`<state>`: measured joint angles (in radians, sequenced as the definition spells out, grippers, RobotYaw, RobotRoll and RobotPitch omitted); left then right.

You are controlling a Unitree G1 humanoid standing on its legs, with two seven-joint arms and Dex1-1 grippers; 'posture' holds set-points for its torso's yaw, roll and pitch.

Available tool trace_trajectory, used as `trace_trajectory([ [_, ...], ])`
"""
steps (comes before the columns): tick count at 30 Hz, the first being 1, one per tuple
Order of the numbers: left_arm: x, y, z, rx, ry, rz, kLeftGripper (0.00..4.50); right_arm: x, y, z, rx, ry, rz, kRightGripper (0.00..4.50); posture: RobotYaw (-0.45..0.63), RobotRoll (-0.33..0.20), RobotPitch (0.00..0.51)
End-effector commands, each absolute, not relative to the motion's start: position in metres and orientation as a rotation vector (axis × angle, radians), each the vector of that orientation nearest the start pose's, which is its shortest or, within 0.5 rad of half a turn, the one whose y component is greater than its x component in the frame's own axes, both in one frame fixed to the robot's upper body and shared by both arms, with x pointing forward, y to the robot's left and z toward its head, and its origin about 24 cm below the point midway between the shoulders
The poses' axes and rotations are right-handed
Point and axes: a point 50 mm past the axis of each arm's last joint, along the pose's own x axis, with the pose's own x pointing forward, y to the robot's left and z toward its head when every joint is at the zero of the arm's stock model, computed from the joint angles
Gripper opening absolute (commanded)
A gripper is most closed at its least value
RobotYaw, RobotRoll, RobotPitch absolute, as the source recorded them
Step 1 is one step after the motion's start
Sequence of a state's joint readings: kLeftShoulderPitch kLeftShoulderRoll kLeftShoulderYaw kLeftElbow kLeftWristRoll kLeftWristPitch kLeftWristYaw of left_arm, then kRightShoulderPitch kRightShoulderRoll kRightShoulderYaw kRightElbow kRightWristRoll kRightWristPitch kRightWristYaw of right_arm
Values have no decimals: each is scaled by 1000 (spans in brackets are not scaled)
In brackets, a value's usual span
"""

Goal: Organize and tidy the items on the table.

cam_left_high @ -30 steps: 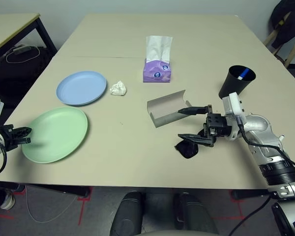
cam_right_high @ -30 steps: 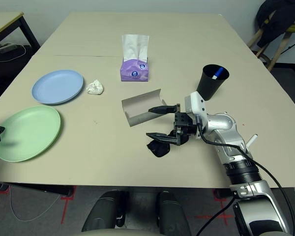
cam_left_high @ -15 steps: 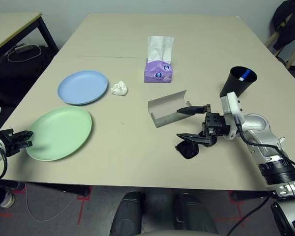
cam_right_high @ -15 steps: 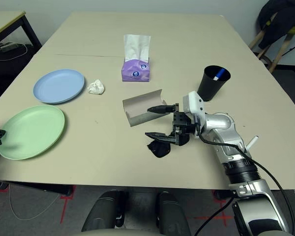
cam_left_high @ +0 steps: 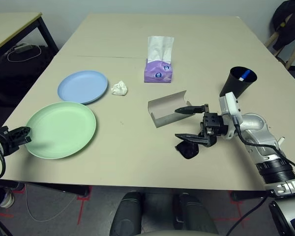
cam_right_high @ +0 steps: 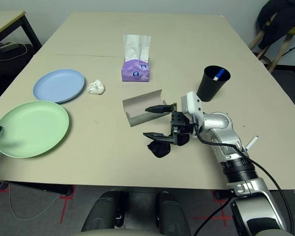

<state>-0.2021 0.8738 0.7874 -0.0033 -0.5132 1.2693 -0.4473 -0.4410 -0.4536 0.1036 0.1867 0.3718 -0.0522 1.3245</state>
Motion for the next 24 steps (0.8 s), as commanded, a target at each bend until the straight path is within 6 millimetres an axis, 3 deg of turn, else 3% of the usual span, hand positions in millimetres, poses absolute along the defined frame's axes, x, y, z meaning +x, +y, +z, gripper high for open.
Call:
trace_trajectory([
  [1, 211, 389, 183, -277, 440, 200, 22, 287, -149, 123, -274, -153, 1449, 4500, 152, 0, 108],
  [6, 232, 390, 191, -332, 367, 232, 22, 288, -147, 124, -275, -159, 1448, 4500, 148, 0, 106],
  [11, 267, 386, 194, -385, 274, 329, 22, 292, -147, 130, -238, -191, 1400, 4500, 145, 0, 104],
  [18, 308, 364, 183, -416, 232, 391, 22, 300, -146, 137, -156, -222, 1287, 4500, 133, 0, 103],
  [24, 324, 351, 175, -427, 226, 420, 22, 308, -143, 143, -65, -226, 1151, 4500, 132, 0, 102],
])
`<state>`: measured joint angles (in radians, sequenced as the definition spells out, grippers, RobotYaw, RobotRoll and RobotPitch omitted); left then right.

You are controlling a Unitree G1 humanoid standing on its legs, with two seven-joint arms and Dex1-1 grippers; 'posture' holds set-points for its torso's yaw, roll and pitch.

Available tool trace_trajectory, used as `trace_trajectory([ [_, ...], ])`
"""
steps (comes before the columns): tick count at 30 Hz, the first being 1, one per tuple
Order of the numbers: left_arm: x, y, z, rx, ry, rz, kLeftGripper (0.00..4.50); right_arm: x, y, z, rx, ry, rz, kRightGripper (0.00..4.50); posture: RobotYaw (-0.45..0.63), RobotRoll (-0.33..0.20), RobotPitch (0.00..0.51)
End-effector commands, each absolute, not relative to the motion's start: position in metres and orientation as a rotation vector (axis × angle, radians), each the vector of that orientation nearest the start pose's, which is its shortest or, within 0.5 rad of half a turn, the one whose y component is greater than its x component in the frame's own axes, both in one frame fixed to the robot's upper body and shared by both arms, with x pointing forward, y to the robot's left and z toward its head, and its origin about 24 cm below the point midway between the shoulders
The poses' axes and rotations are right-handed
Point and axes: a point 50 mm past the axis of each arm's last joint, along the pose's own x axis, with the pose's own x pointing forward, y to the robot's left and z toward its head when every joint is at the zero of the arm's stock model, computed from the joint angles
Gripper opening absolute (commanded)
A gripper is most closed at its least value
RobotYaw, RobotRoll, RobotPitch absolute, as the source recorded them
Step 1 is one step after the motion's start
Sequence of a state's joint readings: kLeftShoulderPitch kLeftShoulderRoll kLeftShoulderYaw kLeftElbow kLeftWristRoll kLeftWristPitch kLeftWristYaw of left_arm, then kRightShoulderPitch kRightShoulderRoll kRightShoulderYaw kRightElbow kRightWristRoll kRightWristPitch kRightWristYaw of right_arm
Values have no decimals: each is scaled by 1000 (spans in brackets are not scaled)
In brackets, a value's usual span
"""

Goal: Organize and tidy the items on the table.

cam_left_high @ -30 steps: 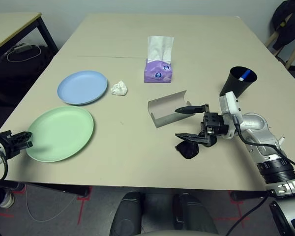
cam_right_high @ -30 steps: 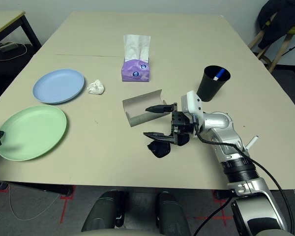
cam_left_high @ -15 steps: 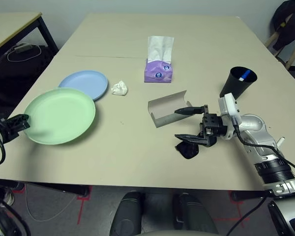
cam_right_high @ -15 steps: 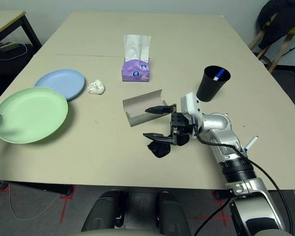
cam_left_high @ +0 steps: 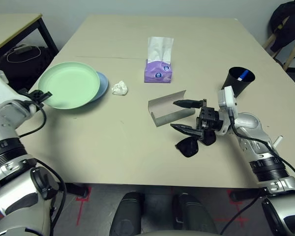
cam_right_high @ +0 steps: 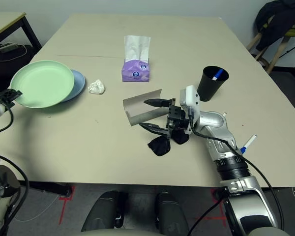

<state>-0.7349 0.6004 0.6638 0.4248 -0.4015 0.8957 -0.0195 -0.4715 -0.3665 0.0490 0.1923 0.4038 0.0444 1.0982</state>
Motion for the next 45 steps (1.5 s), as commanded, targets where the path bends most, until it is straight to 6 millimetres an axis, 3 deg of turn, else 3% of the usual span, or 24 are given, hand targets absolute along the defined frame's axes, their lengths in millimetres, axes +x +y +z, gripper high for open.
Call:
trace_trajectory([
  [1, 327, 350, 175, -431, 220, 436, 22, 308, -141, 144, -53, -229, 1142, 4500, 134, 0, 102],
  [13, 356, 337, 176, -558, 139, 554, 22, 298, -130, 146, -7, -251, 1146, 4500, 137, 0, 99],
  [25, 360, 330, 155, -538, 249, 551, 22, 294, -131, 145, -14, -252, 1140, 4500, 124, 0, 102],
  [28, 360, 329, 154, -552, 248, 526, 719, 293, -130, 145, -12, -252, 1140, 4500, 125, 0, 102],
  [34, 357, 328, 162, -471, 214, 482, 2987, 294, -131, 144, -9, -252, 1139, 4500, 129, 0, 102],
  [38, 354, 318, 173, -159, 133, 287, 4471, 294, -131, 144, -5, -253, 1137, 4500, 134, 0, 102],
  [42, 352, 297, 175, -72, 102, -26, 4471, 295, -132, 144, -5, -252, 1138, 4500, 137, 0, 105],
  [45, 352, 291, 173, -31, 120, -134, 4471, 295, -132, 144, -5, -251, 1138, 4500, 139, 0, 108],
])
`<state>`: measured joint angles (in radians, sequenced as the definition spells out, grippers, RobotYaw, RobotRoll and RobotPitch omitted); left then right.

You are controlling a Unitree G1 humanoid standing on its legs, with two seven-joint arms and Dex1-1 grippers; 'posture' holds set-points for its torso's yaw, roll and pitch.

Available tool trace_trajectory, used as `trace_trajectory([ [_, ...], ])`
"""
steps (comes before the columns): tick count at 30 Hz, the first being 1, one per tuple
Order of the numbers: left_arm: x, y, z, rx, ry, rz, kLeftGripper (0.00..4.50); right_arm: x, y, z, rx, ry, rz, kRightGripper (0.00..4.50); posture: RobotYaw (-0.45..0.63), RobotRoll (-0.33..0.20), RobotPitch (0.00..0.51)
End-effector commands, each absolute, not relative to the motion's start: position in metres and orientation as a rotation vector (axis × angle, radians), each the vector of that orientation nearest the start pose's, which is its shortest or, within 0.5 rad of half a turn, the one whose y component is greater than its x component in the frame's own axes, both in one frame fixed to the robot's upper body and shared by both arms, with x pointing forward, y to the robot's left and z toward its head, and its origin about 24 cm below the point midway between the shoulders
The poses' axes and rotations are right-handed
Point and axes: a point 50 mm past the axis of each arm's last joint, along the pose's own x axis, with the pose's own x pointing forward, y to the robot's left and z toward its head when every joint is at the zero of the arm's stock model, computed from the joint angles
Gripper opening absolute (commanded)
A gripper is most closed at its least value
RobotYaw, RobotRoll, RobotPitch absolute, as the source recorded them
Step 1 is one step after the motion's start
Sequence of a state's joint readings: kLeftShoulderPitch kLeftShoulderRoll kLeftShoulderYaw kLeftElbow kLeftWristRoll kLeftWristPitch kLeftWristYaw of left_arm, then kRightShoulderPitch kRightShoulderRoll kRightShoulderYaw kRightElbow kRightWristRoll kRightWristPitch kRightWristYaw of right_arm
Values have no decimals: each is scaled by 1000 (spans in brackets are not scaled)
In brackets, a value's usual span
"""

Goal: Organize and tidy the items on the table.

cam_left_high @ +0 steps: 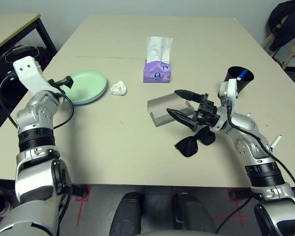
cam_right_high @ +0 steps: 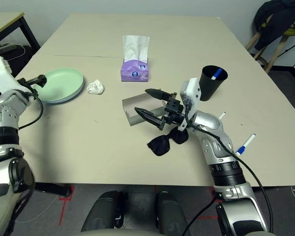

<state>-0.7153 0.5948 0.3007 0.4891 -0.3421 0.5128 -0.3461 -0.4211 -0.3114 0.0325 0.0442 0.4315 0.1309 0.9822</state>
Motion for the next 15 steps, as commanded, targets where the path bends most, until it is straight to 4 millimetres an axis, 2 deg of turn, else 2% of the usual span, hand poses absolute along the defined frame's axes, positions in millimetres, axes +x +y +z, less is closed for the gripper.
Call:
trace_trajectory([
  [1, 353, 290, 172, -24, 130, -152, 4471, 295, -132, 144, -6, -250, 1138, 4500, 139, 0, 110],
  [7, 366, 271, 168, 118, 192, -376, 4471, 295, -133, 145, -8, -248, 1139, 4500, 125, 0, 112],
  [15, 389, 248, 168, 234, 203, -452, 4471, 300, -138, 136, -31, -152, 1020, 4500, 101, 0, 111],
])
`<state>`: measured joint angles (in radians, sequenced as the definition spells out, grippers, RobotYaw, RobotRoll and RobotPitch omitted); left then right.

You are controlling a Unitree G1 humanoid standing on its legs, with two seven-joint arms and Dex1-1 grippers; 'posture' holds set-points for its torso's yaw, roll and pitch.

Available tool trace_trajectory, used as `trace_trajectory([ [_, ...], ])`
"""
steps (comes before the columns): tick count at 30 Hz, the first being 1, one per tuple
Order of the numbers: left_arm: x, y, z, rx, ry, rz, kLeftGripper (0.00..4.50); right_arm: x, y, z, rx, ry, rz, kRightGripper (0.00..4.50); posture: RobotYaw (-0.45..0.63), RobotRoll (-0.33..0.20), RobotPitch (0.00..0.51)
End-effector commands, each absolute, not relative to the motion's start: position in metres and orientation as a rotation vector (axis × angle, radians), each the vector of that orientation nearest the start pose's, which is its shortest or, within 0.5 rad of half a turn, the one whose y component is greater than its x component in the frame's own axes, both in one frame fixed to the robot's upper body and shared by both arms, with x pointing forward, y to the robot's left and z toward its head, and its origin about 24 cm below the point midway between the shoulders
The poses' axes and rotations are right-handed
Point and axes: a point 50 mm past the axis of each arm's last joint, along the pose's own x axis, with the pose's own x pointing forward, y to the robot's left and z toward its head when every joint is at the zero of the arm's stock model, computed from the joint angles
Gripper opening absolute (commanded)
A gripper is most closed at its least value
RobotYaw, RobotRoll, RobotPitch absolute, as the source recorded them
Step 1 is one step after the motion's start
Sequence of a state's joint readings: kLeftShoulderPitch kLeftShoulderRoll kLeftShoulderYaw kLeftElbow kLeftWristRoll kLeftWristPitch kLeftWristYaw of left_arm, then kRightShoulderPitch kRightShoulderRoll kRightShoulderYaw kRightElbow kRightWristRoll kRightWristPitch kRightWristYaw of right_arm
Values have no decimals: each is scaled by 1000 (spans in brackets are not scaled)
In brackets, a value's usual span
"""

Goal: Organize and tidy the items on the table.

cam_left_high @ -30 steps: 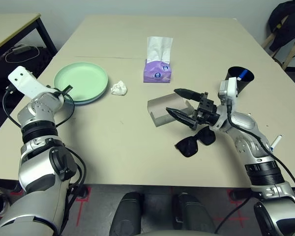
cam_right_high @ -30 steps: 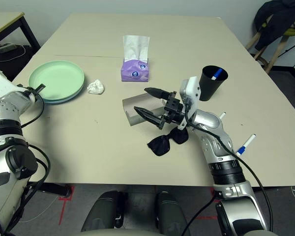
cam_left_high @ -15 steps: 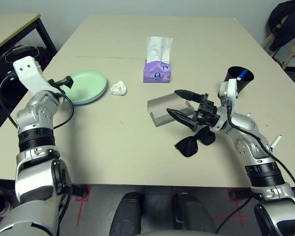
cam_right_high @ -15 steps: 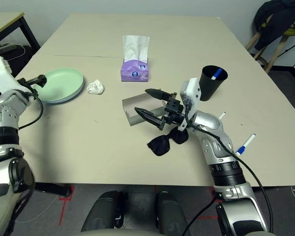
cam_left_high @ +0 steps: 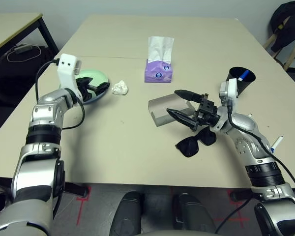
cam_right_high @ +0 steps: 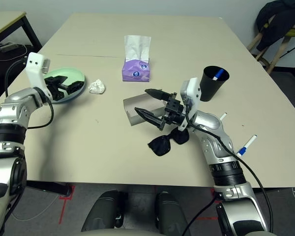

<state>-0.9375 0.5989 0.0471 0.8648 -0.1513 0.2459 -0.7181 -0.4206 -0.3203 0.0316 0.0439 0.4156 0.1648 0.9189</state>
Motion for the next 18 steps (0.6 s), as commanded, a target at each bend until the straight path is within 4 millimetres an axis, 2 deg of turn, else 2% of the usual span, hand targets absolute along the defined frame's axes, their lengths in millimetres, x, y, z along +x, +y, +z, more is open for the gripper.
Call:
trace_trajectory([
  [1, 391, 243, 167, 222, 199, -459, 4471, 301, -138, 135, -26, -146, 1009, 4500, 101, 0, 111],
  [12, 397, 217, 149, 310, 242, -546, 4471, 306, -138, 131, -116, -117, 957, 4500, 96, 0, 112],
  [18, 396, 218, 142, 390, 304, -580, 4471, 303, -136, 134, -99, -138, 973, 4500, 91, 0, 110],
])
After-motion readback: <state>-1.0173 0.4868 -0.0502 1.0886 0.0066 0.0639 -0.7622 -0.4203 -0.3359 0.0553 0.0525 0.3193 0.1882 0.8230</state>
